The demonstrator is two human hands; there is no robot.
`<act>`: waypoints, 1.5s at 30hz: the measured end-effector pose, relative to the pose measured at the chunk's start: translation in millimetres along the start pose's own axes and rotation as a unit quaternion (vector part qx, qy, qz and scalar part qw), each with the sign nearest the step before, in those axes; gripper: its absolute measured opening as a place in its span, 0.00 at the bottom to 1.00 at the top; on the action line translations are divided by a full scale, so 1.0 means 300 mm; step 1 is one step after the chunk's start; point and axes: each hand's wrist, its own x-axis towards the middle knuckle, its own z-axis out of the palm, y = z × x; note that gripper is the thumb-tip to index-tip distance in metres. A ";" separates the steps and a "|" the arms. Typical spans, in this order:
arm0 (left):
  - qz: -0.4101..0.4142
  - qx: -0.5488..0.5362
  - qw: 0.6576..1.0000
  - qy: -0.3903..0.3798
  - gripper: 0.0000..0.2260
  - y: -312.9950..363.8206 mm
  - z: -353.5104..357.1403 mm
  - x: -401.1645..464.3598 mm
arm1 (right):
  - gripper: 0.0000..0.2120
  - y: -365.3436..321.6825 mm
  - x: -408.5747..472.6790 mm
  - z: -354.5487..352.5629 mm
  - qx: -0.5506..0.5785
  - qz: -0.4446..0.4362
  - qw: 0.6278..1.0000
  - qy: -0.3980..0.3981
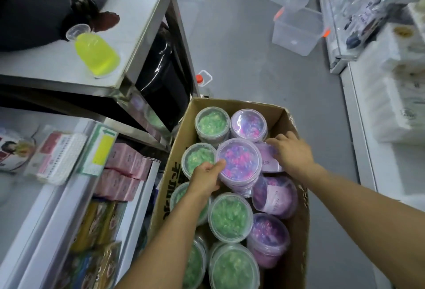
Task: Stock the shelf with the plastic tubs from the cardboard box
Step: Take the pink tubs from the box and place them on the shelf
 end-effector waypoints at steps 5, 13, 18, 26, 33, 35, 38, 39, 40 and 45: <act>-0.008 -0.071 0.997 -0.015 0.14 0.001 -0.015 -0.026 | 0.09 -0.008 0.001 -0.020 -0.071 -0.029 0.997 0.026; 0.021 -0.167 0.984 0.065 0.14 -0.067 -0.077 -0.278 | 0.11 0.043 -0.231 -0.144 0.086 -0.030 0.988 0.125; 0.064 -0.224 0.968 0.090 0.16 -0.176 -0.111 -0.587 | 0.09 0.023 -0.479 -0.254 0.208 -0.090 0.955 0.190; 0.119 -0.283 0.940 0.150 0.18 -0.455 -0.164 -1.194 | 0.10 -0.162 -0.986 -0.443 0.344 -0.239 0.884 0.206; 0.173 -0.313 0.896 0.263 0.19 -0.669 -0.306 -1.719 | 0.08 -0.434 -1.359 -0.610 0.356 -0.374 0.833 0.199; 0.183 -0.319 0.881 0.297 0.19 -0.718 -0.355 -1.861 | 0.09 -0.531 -1.448 -0.660 0.347 -0.413 0.819 0.195; 0.207 -0.327 0.856 0.344 0.17 -0.794 -0.438 -2.061 | 0.12 -0.680 -1.572 -0.735 0.355 -0.458 0.793 0.187; 0.216 -0.331 0.847 0.356 0.16 -0.817 -0.466 -2.126 | 0.12 -0.729 -1.615 -0.760 0.356 -0.471 0.786 0.182; 0.228 -0.334 0.837 0.368 0.15 -0.841 -0.494 -2.188 | 0.12 -0.782 -1.655 -0.781 0.360 -0.485 0.777 0.176; 0.257 -0.349 0.794 0.427 0.19 -1.003 -0.651 -2.472 | 0.11 -1.085 -1.890 -0.857 0.428 -0.525 0.722 0.143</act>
